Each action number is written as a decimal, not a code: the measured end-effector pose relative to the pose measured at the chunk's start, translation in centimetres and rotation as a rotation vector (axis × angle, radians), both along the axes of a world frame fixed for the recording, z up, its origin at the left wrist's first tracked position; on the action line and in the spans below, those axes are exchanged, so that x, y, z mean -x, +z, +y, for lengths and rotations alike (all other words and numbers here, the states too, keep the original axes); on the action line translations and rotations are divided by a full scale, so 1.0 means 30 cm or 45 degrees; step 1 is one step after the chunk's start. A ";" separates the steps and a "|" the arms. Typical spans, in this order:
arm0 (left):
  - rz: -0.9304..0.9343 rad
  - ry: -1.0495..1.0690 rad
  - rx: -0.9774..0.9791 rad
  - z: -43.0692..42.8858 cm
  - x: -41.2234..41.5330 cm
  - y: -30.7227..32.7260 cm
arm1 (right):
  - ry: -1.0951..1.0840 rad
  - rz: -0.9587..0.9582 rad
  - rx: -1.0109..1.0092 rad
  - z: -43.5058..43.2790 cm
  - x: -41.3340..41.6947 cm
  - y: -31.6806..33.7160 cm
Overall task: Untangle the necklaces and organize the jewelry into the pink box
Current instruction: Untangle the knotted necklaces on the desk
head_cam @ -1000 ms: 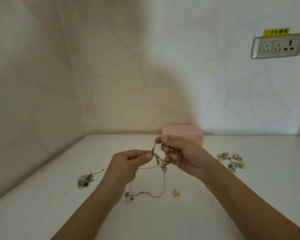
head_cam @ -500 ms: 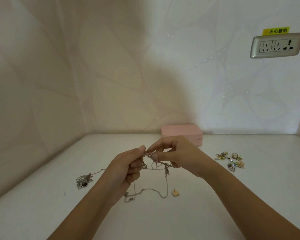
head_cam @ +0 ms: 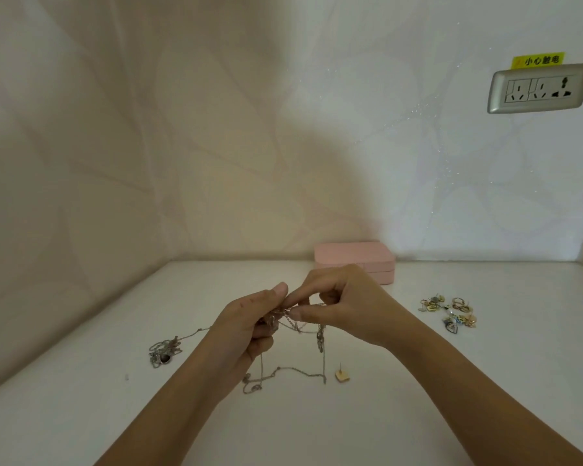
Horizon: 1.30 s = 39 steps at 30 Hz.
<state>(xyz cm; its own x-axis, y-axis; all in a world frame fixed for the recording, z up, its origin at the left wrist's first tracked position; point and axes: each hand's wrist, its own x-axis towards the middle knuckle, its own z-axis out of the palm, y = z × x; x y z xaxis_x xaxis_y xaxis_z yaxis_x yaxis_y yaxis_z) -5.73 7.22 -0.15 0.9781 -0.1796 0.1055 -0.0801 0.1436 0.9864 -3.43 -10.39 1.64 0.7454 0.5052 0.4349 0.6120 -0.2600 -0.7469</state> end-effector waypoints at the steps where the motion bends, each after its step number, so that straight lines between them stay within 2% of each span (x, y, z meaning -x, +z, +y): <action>1: -0.016 -0.012 -0.026 -0.001 0.000 -0.001 | -0.018 -0.015 0.022 0.000 -0.001 -0.001; 6: -0.027 0.040 -0.124 -0.012 -0.008 -0.015 | -0.179 -0.029 0.016 0.000 -0.019 -0.016; 10: -0.054 0.110 -0.165 -0.007 -0.023 -0.026 | -0.167 0.007 -0.045 0.009 -0.023 -0.023; 17: -0.080 0.191 -0.172 -0.010 -0.025 -0.029 | -0.129 0.278 -0.259 -0.007 -0.029 0.000; 24: -0.132 0.239 -0.174 -0.002 -0.019 -0.019 | -0.055 0.423 -0.270 0.003 -0.017 0.003; 34: -0.088 0.222 -0.148 -0.004 -0.018 -0.016 | -0.049 0.434 -0.296 0.014 -0.013 0.001; 39: -0.045 0.058 -0.153 -0.008 -0.016 -0.014 | 0.021 0.522 -0.398 0.016 -0.012 0.004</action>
<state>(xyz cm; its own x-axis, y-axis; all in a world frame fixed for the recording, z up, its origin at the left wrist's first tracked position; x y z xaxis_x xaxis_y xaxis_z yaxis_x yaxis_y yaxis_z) -5.24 6.98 -0.57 0.9816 -0.1482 0.1208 -0.1192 0.0200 0.9927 -3.09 -9.90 1.75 0.8792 0.4109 0.2412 0.2551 0.0214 -0.9667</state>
